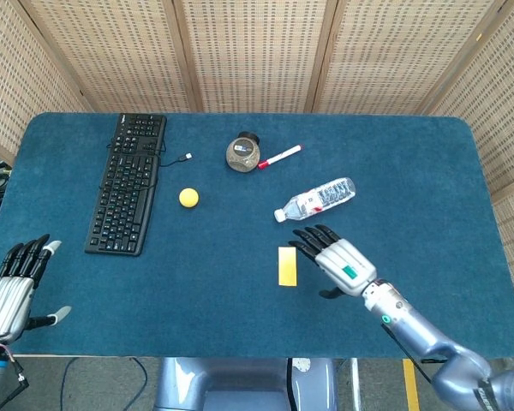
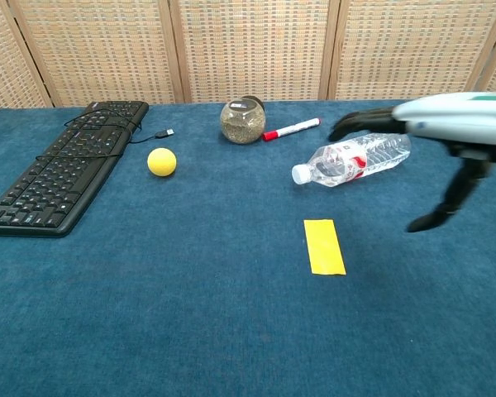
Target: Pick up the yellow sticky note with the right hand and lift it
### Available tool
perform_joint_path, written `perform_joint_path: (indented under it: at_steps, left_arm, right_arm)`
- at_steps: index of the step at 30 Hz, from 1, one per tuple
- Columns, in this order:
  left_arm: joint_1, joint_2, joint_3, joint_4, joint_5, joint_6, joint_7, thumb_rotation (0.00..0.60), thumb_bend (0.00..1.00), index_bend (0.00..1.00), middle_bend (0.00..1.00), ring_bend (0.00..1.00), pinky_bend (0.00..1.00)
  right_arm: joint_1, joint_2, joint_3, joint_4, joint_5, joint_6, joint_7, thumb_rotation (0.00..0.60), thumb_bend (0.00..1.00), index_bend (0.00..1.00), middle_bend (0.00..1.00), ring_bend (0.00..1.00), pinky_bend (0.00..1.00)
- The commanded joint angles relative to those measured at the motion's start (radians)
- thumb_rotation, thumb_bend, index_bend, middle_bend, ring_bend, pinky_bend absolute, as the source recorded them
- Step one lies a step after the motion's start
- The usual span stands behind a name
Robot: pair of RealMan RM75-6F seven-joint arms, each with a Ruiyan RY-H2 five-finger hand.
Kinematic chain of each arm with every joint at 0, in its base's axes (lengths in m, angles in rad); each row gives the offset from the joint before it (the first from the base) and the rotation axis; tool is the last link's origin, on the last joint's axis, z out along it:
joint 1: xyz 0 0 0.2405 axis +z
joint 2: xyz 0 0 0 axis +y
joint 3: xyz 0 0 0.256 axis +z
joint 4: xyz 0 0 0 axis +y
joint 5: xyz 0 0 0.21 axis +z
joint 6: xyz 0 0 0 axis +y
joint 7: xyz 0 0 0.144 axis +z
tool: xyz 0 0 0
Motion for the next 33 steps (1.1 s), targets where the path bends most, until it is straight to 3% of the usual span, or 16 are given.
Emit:
perform_joint_path:
  at_steps: [1,8,17,33]
  left_arm:
    - [-0.007,0.006,-0.007,0.002,-0.015,-0.010,-0.012,0.600,0.00,0.00,0.00,0.00,0.00]
    - [-0.017,0.009,-0.012,0.005,-0.033,-0.024,-0.018,0.600,0.00,0.00,0.00,0.00,0.00]
    - [-0.024,0.007,-0.013,0.006,-0.045,-0.032,-0.014,0.600,0.00,0.00,0.00,0.00,0.00]
    - [-0.030,0.004,-0.010,0.003,-0.054,-0.032,-0.005,0.600,0.00,0.00,0.00,0.00,0.00]
  right_arm:
    - [0.061,-0.099,0.022,0.074,0.046,-0.052,-0.046,0.600,0.00,0.11,0.00,0.00,0.00]
    - [0.121,-0.230,0.018,0.169,0.124,-0.096,-0.146,0.600,0.16,0.18,0.00,0.00,0.00]
    - [0.146,-0.328,-0.009,0.246,0.205,-0.087,-0.246,0.600,0.16,0.18,0.00,0.00,0.00]
    - [0.157,-0.423,-0.062,0.337,0.251,-0.042,-0.296,0.600,0.16,0.18,0.00,0.00,0.00]
